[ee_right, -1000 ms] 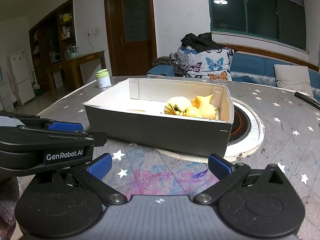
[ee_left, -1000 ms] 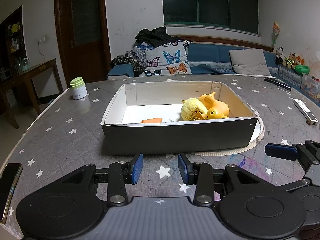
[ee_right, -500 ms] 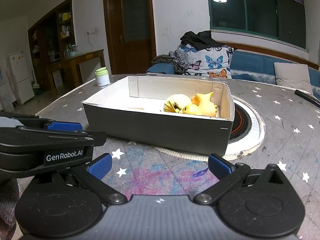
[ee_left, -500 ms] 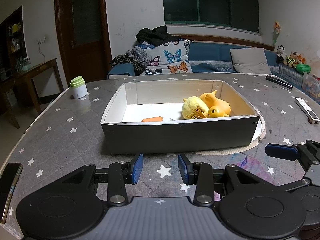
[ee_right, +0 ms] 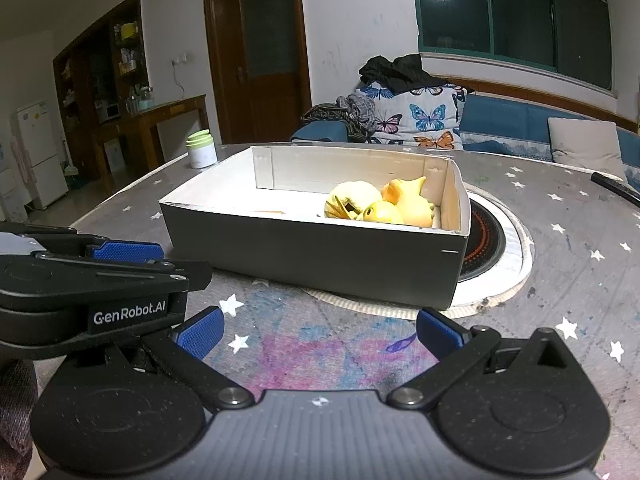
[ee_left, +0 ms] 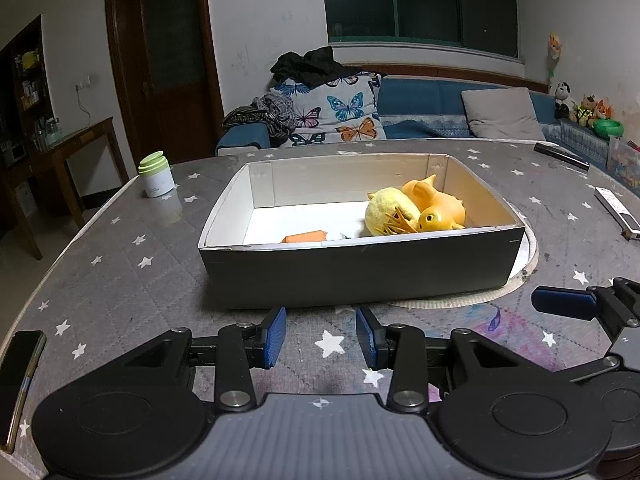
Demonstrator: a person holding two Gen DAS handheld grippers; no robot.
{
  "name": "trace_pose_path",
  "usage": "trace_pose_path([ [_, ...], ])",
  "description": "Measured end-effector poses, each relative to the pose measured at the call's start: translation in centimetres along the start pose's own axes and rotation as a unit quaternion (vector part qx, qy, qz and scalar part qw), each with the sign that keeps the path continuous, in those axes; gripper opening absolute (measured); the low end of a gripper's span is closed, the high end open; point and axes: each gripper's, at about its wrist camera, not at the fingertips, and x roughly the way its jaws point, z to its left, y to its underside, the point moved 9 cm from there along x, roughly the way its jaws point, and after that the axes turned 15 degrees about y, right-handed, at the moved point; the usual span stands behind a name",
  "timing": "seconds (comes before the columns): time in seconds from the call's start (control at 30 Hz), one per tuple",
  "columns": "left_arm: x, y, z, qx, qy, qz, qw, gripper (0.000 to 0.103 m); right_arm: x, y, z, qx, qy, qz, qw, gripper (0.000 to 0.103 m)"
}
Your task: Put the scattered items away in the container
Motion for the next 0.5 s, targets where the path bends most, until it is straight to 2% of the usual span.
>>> trace_pose_path([
  [0.5, 0.96, -0.41, 0.39, 0.005, -0.007, 0.009, 0.9999, 0.041, 1.08, -0.14, 0.28, 0.000, -0.003, 0.011, 1.000, 0.103],
])
